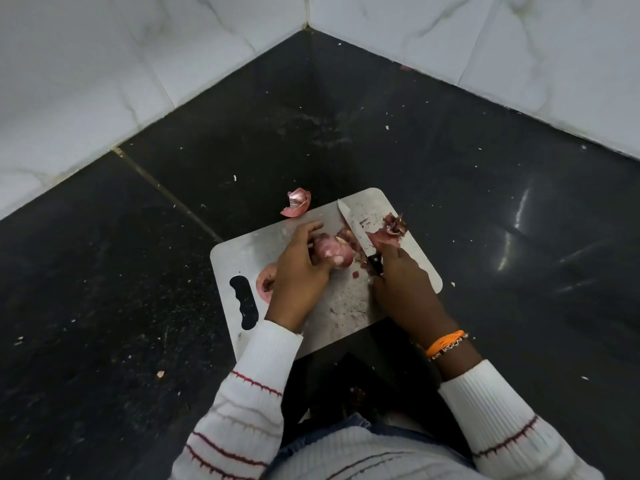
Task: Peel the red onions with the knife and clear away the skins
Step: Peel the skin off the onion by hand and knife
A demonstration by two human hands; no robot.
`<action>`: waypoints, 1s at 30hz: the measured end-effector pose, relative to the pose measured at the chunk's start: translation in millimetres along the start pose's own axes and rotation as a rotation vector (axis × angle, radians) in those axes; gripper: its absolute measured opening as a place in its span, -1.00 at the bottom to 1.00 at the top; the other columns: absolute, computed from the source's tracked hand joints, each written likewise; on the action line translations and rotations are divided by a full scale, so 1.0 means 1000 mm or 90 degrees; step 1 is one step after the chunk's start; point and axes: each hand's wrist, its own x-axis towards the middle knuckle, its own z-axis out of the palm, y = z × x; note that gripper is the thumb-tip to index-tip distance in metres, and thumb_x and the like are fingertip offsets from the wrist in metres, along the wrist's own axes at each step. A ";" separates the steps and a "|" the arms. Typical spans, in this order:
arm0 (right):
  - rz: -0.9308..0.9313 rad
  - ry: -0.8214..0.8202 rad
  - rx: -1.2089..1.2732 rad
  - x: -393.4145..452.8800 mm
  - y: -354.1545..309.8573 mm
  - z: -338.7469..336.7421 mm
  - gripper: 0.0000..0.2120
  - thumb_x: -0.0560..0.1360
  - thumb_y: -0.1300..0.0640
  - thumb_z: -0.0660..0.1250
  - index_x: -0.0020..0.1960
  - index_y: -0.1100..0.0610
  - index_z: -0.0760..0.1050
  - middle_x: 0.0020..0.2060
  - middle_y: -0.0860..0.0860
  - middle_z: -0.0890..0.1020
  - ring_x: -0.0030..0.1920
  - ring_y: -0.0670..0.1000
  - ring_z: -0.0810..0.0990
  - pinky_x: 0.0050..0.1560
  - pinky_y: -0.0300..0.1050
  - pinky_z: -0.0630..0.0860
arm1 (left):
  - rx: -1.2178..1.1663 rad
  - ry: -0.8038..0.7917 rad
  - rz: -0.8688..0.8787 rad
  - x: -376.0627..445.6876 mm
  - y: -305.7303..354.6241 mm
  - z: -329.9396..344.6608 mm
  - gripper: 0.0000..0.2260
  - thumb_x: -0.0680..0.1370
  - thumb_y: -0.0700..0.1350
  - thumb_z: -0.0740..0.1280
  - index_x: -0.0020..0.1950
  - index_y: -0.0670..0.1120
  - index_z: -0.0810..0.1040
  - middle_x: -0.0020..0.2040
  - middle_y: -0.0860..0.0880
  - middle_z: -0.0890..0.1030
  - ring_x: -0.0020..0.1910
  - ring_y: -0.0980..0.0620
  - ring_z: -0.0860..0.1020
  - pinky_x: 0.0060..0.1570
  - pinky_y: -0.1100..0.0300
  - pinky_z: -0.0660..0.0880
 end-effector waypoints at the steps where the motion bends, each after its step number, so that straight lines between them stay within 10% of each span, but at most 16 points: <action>1: -0.003 -0.002 0.008 -0.001 0.001 0.000 -0.73 0.57 0.19 0.16 0.26 0.20 0.32 0.18 0.16 0.47 0.10 0.10 0.47 0.01 -0.14 0.37 | -0.058 -0.021 -0.017 -0.002 0.001 -0.002 -0.62 0.52 -0.15 0.33 0.32 0.04 0.38 0.23 0.09 0.44 0.19 0.11 0.43 0.12 0.28 0.42; 8: -0.181 0.195 0.309 -0.009 -0.013 -0.007 -0.65 0.52 0.09 0.23 0.29 0.10 0.39 0.18 -0.04 0.48 0.23 0.00 0.46 0.17 -0.22 0.40 | -0.445 -0.128 -0.168 -0.009 0.017 -0.008 -0.67 0.61 0.06 0.10 0.26 -0.08 0.44 0.09 -0.17 0.62 0.03 -0.04 0.64 0.07 0.17 0.56; 18: -0.152 0.139 0.655 -0.013 -0.018 -0.016 -0.80 0.52 0.19 0.28 0.12 0.02 0.53 0.07 0.03 0.61 0.11 0.04 0.60 0.11 0.18 0.55 | -0.391 -0.194 -0.153 -0.017 0.022 -0.013 -0.69 0.61 0.06 0.09 0.16 -0.09 0.48 -0.05 -0.14 0.65 -0.13 0.00 0.67 -0.11 0.22 0.61; 24: -0.110 0.118 0.723 -0.017 -0.016 -0.014 -0.81 0.55 0.22 0.24 0.09 0.04 0.55 0.05 0.06 0.62 0.09 0.07 0.61 0.04 0.01 0.60 | -0.403 -0.218 -0.133 -0.026 0.015 -0.015 -0.70 0.61 -0.04 0.12 0.26 -0.14 0.45 0.04 -0.22 0.62 -0.04 -0.05 0.64 -0.04 0.18 0.60; 30: -0.078 0.092 0.730 -0.024 -0.013 -0.008 -0.81 0.57 0.15 0.21 0.05 -0.07 0.55 0.08 -0.03 0.60 0.10 0.04 0.59 -0.10 -0.17 0.60 | -0.407 -0.171 -0.173 -0.035 0.017 -0.011 -0.72 0.60 -0.02 0.16 -0.01 -0.21 0.53 -0.39 -0.11 0.63 -0.39 0.06 0.63 -0.28 0.22 0.62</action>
